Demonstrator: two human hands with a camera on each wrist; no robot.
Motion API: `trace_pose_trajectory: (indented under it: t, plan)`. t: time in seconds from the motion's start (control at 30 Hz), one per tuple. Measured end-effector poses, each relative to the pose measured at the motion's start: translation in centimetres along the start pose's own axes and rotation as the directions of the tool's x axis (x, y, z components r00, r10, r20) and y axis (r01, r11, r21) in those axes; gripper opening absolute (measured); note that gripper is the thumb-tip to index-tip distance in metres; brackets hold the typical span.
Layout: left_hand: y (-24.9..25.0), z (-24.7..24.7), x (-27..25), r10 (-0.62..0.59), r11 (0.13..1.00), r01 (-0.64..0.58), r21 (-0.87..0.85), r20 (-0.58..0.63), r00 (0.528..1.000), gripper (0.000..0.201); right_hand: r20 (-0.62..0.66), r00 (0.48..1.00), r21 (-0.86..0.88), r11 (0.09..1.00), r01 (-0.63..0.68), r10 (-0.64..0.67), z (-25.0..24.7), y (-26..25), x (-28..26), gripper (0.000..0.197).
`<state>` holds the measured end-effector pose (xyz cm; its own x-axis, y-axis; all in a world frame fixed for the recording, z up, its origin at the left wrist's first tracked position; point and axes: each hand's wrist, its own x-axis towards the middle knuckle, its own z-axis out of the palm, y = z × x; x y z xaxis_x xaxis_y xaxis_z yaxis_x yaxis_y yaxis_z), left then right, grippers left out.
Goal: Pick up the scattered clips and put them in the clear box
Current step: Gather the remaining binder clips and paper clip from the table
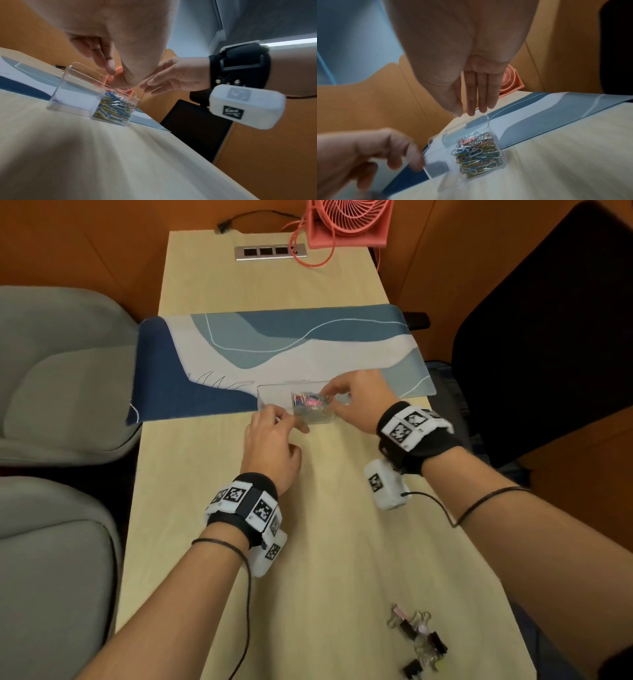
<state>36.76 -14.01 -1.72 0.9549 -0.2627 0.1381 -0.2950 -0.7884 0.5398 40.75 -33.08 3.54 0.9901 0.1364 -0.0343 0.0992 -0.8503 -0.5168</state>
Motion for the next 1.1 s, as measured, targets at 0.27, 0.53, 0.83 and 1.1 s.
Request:
trace_pose_trajectory:
  t: [0.27, 0.53, 0.83, 1.1]
  plan:
    - [6.5, 1.9, -11.4, 0.121, 0.992, -0.079, -0.103, 0.526, 0.842, 0.049, 0.273, 0.918, -0.152, 0.955, -0.254, 0.288, -2.6, 2.6, -17.1, 0.026]
    - [11.8, 6.4, -24.4, 0.251, 0.938, -0.346, 0.014, 0.662, 0.707, 0.076, 0.434, 0.782, -0.164, 0.892, -0.42, 0.448, 3.8, 4.9, -34.0, 0.071]
    - [12.5, 7.8, -26.7, 0.167, 0.96, -0.261, 0.101, 0.542, 0.824, 0.047, 0.332, 0.909, -0.146, 0.966, -0.215, 0.252, 6.4, 5.7, -36.4, 0.073]
    - [11.5, 8.8, -26.7, 0.103, 0.99, -0.137, 0.036, 0.49, 0.866, 0.028, 0.293, 0.947, -0.144, 0.985, -0.092, 0.132, 6.7, 5.7, -36.3, 0.027]
